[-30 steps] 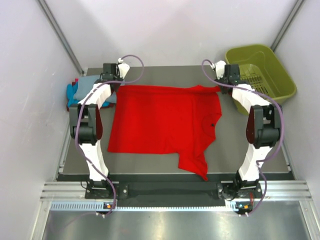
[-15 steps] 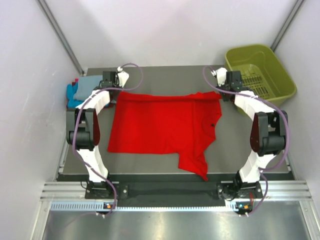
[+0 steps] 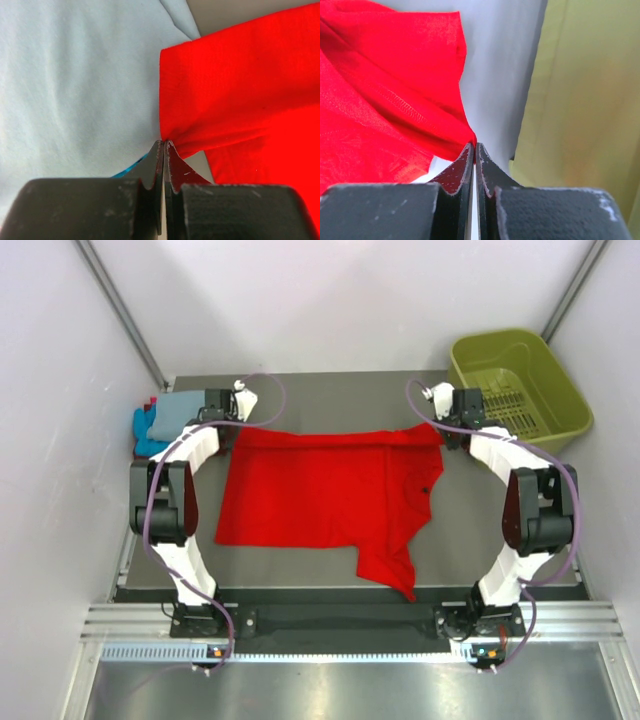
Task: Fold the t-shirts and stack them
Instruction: Fold the tshirt
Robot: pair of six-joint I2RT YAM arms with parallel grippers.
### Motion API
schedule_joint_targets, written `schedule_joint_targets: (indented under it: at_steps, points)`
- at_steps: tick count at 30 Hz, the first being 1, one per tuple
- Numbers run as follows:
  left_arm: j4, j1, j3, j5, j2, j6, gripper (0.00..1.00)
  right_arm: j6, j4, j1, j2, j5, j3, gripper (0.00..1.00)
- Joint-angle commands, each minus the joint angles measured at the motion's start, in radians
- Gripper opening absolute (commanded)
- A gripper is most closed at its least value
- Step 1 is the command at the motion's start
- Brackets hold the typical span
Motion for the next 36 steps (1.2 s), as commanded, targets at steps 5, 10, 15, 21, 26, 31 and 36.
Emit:
schedule_joint_targets:
  at_steps: [5, 10, 15, 21, 26, 31, 36]
  points:
    - [-0.003, 0.010, -0.026, 0.007, -0.062, -0.017, 0.00, 0.007, 0.027, -0.004, -0.041, -0.002, -0.010, 0.00]
    - [-0.038, 0.010, -0.014, 0.019, -0.035, -0.037, 0.00, 0.019, 0.033, -0.004, -0.001, -0.009, 0.006, 0.00]
    - [-0.080, 0.010, -0.018, 0.031, -0.019, -0.050, 0.00, 0.002, 0.038, -0.004, 0.035, 0.002, 0.021, 0.00]
    - [-0.083, 0.008, -0.029, 0.039, -0.010, -0.057, 0.00, 0.001, 0.046, -0.004, 0.063, 0.002, 0.033, 0.00]
    - [-0.092, 0.008, -0.026, 0.053, 0.014, -0.064, 0.00, -0.006, 0.052, -0.004, 0.085, 0.014, 0.041, 0.00]
    - [-0.097, 0.008, -0.025, 0.059, 0.040, -0.072, 0.00, -0.010, 0.058, -0.004, 0.101, 0.021, 0.048, 0.00]
    - [-0.124, 0.008, -0.020, 0.057, 0.057, -0.083, 0.00, -0.010, 0.059, -0.004, 0.121, 0.028, 0.061, 0.00]
